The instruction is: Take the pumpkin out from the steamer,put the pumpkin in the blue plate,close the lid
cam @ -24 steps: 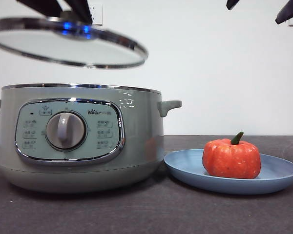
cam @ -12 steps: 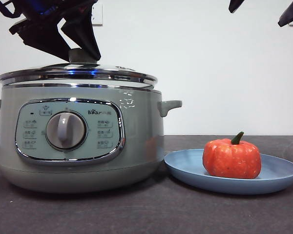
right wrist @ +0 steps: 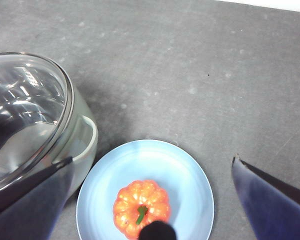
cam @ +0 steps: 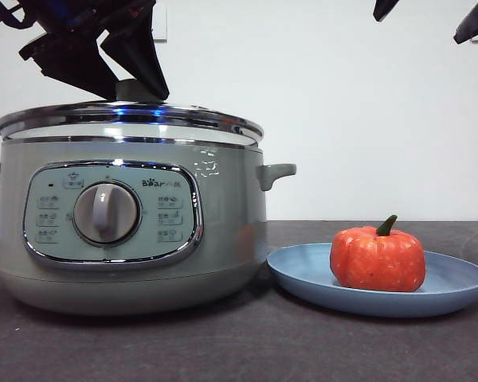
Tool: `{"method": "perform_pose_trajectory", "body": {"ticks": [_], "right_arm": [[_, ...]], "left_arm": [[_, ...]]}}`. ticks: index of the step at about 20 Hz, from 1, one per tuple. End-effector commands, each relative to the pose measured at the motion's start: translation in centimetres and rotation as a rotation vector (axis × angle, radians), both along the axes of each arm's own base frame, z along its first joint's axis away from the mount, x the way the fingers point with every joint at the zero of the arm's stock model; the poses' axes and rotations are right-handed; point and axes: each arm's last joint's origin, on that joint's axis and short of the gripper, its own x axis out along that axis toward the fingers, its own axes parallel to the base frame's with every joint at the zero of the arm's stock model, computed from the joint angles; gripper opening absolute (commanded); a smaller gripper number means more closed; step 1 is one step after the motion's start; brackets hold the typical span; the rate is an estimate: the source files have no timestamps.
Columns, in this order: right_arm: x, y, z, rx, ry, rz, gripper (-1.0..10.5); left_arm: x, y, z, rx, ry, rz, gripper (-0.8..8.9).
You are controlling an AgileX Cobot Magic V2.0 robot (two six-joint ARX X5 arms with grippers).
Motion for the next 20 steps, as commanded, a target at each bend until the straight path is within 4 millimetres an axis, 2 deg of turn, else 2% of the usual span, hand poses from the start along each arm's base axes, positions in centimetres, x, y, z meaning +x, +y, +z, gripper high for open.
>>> {"method": "perform_pose_trajectory", "body": {"ticks": [1, 7, 10, 15, 18, 19, 20], "right_arm": [[0.1, 0.0, -0.1, 0.005, 0.002, -0.008, 5.6], [0.1, 0.0, -0.1, 0.005, 0.003, -0.008, 5.6], [0.0, 0.0, -0.1, 0.007, 0.004, -0.007, 5.6], [0.0, 0.0, -0.1, 0.009, 0.006, -0.009, 5.6], [0.0, 0.0, -0.1, 0.009, 0.006, -0.008, 5.6], [0.0, 0.0, -0.1, 0.009, 0.006, -0.008, 5.6], [0.0, 0.0, -0.1, 0.009, 0.005, -0.008, 5.6]], "left_arm": [[0.2, -0.1, -0.3, 0.034, -0.008, -0.023, -0.08], [0.8, -1.0, -1.7, 0.099, 0.022, -0.041, -0.08], [0.7, -1.4, -1.9, 0.12, 0.017, -0.036, -0.08], [0.4, -1.0, -2.4, 0.272, 0.016, 0.019, -0.08], [0.4, -1.0, -2.3, 0.257, 0.018, 0.013, 0.01], [0.5, -1.0, -2.3, 0.251, 0.015, 0.015, 0.11], [0.5, -1.1, -2.3, 0.244, 0.013, 0.013, 0.93]]}}
